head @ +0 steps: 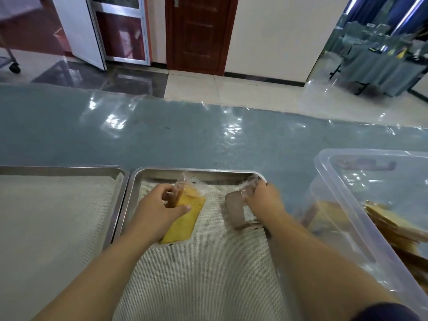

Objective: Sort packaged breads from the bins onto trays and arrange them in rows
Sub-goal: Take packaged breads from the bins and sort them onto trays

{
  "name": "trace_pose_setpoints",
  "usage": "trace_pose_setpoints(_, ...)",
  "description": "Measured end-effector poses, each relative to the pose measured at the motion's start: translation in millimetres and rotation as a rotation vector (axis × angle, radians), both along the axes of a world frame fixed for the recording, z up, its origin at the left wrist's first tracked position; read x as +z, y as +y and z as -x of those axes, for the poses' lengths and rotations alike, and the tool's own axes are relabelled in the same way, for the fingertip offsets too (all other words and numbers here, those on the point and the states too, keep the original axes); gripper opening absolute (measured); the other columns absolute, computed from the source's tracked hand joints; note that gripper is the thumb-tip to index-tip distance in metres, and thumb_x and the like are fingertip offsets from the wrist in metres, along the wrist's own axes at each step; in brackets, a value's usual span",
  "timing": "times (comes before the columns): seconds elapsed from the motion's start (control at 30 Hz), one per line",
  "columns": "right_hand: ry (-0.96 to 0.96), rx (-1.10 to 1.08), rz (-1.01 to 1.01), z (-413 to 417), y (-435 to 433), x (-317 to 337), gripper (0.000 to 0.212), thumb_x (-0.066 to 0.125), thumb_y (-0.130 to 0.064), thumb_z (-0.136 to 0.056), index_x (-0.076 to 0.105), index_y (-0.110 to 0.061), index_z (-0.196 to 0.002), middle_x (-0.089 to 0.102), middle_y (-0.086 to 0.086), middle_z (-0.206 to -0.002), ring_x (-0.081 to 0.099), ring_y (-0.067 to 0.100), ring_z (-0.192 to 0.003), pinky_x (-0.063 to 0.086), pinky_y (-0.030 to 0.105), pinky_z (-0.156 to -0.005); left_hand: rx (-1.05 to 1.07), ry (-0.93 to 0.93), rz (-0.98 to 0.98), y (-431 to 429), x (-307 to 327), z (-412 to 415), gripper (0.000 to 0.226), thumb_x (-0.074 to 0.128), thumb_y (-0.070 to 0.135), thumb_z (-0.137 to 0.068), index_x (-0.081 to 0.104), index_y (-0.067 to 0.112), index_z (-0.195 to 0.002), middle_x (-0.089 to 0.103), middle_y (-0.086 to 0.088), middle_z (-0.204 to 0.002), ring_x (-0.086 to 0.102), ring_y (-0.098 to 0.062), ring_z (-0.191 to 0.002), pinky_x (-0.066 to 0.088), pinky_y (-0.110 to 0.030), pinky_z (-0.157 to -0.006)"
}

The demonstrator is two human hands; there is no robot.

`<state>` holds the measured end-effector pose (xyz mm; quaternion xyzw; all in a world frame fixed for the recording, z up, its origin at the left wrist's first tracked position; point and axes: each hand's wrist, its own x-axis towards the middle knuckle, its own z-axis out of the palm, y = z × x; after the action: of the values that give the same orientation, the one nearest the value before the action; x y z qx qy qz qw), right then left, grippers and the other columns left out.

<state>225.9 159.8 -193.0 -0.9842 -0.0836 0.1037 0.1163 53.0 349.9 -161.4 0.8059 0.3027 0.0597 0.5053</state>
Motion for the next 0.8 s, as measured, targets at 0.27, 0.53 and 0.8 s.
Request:
trace_pose_setpoints(0.27, -0.164, 0.237, 0.104, 31, 27, 29, 0.035, 0.051, -0.027, -0.091, 0.051, -0.016, -0.125, 0.053, 0.004, -0.127, 0.048, 0.025, -0.117, 0.043, 0.037, -0.094, 0.061, -0.058, 0.006, 8, 10, 25, 0.046, 0.077, 0.035, -0.075, 0.045, 0.036, -0.108, 0.051, 0.014, -0.101, 0.052, -0.012, -0.094, 0.044, -0.027, -0.07)
trace_pose_setpoints(0.53, -0.095, 0.48, 0.022, 95, 83, 43, 0.034, 0.051, -0.043, -0.094, 0.056, -0.021, -0.119, 0.063, -0.004, -0.108, 0.06, 0.016, -0.093, 0.046, 0.027, -0.07, 0.273, -0.16, -0.053, 66, 25, 94, 0.043, 0.08, 0.029, -0.072, 0.053, 0.033, -0.105, 0.057, 0.018, -0.096, 0.056, -0.003, -0.086, 0.045, -0.024, -0.064)
trace_pose_setpoints(0.8, -0.096, 0.602, -0.01, 119, 124, 37, 0.034, 0.051, -0.047, -0.093, 0.056, -0.025, -0.118, 0.062, -0.007, -0.107, 0.059, 0.012, -0.091, 0.052, 0.03, -0.077, 0.352, 0.095, -0.467, 129, 8, 92, 0.041, 0.072, 0.039, -0.076, 0.055, 0.025, -0.11, 0.059, 0.006, -0.104, 0.058, -0.016, -0.091, 0.045, -0.029, -0.072)
